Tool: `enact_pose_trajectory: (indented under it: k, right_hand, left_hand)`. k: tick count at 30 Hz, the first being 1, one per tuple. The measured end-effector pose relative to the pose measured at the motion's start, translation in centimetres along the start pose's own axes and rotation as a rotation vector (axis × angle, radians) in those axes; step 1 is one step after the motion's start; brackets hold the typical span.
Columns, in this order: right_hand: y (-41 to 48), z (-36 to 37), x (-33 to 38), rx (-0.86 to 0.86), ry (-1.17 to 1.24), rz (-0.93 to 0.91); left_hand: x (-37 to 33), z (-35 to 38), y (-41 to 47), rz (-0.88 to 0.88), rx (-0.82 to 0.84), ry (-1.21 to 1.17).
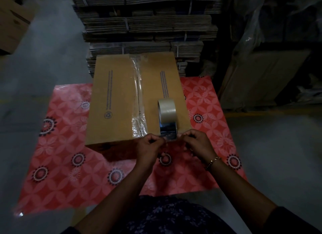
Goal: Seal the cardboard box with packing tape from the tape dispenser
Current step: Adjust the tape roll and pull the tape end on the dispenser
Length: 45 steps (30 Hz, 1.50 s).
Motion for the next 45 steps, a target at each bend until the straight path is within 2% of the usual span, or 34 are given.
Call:
enact_pose_trajectory:
  k: [7,11,19,26,31,34,37,39,45]
  right_hand:
    - [-1.9,2.2,-1.0,0.149,0.056,0.266]
    - [-2.0,3.8,-0.8,0.038,0.205,0.224]
    - [-2.1,3.8,-0.8,0.076,0.192,0.161]
    - [-1.2,3.3,-2.1,0.073,0.232,0.195]
    - [-1.1,2.2,-0.9,0.205,0.209,0.258]
    - [-1.1,0.7,0.3,0.267,-0.007,0.230]
    - [-0.4,-0.1,2.3,0.051,-0.423,-0.167]
    - [0.0,0.7,4.4,-0.065,-0.507,-0.325]
    - [2.2,5.5,6.5,-0.056,-0.819,-0.364]
  left_hand:
    - [-0.7,-0.3,-0.1,-0.084,0.089,-0.076]
    - [-0.9,-0.6,-0.1,-0.106,0.119,-0.065]
    - [-0.5,-0.3,-1.2,-0.223,0.070,-0.131]
    - [-1.2,0.5,-1.2,-0.099,0.136,-0.019]
    - [-1.4,-0.8,-0.8,-0.049,0.221,0.016]
    - [-1.1,-1.7,-0.5,-0.025,0.286,0.096]
    - [-1.1,-2.0,-0.1,-0.019,0.329,0.145]
    - [-1.1,-2.0,-0.1,-0.005,0.350,0.165]
    - [-0.7,-2.2,-0.1,0.043,0.353,0.232]
Point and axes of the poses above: each hand's wrist, its own y-axis towards the middle knuckle, its own z-axis out of the palm, x = y × z, the point moved 1 cm from there along y, towards the middle knuckle, and after that the axes turned 14 degrees about y, right-handed, at the moved point
